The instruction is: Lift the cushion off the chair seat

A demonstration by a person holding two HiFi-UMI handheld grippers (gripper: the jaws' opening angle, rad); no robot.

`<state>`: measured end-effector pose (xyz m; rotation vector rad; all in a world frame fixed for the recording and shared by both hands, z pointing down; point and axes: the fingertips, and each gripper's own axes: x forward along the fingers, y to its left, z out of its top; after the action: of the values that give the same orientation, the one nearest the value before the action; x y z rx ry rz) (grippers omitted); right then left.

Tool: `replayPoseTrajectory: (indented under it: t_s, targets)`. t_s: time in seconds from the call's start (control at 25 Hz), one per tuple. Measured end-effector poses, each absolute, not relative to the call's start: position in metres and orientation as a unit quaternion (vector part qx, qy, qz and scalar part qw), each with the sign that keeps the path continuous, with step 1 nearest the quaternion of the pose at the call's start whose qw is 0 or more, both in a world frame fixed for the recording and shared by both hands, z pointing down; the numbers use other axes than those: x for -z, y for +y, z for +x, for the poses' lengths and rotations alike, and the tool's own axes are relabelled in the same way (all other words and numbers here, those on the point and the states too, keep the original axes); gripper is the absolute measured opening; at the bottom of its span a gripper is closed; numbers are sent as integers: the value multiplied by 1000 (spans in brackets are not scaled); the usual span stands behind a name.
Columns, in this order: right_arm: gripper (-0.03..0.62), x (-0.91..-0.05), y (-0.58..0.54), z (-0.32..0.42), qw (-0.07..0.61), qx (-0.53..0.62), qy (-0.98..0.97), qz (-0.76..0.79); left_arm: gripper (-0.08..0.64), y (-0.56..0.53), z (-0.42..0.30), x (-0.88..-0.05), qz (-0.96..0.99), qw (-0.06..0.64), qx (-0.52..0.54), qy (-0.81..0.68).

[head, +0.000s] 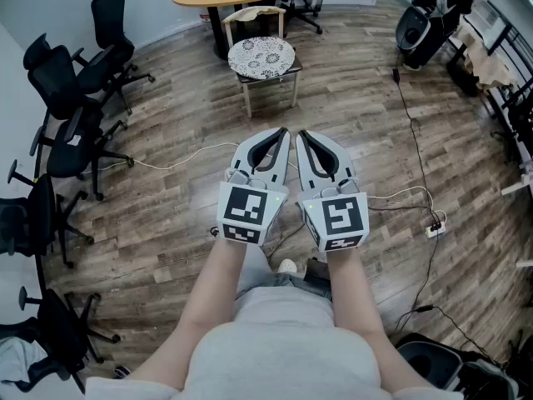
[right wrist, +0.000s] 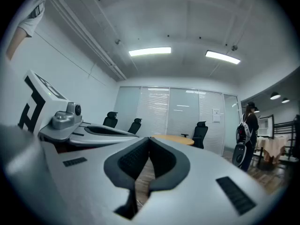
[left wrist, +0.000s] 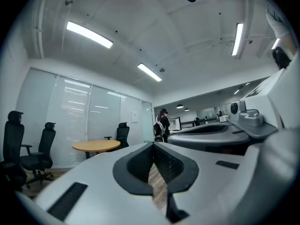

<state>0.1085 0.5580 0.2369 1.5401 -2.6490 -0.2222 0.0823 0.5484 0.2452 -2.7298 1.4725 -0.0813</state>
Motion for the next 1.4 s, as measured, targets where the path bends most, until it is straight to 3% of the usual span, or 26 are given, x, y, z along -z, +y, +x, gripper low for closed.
replayPoseTrajectory:
  t_s: [0.56, 1.4]
  targets:
    - [26, -249, 512, 81, 37, 60, -869, 489, 5, 495, 58, -261, -877, 2, 35, 479]
    - [26, -257, 328, 9, 67, 38, -858, 508, 4, 306, -21, -260, -886, -12, 35, 463]
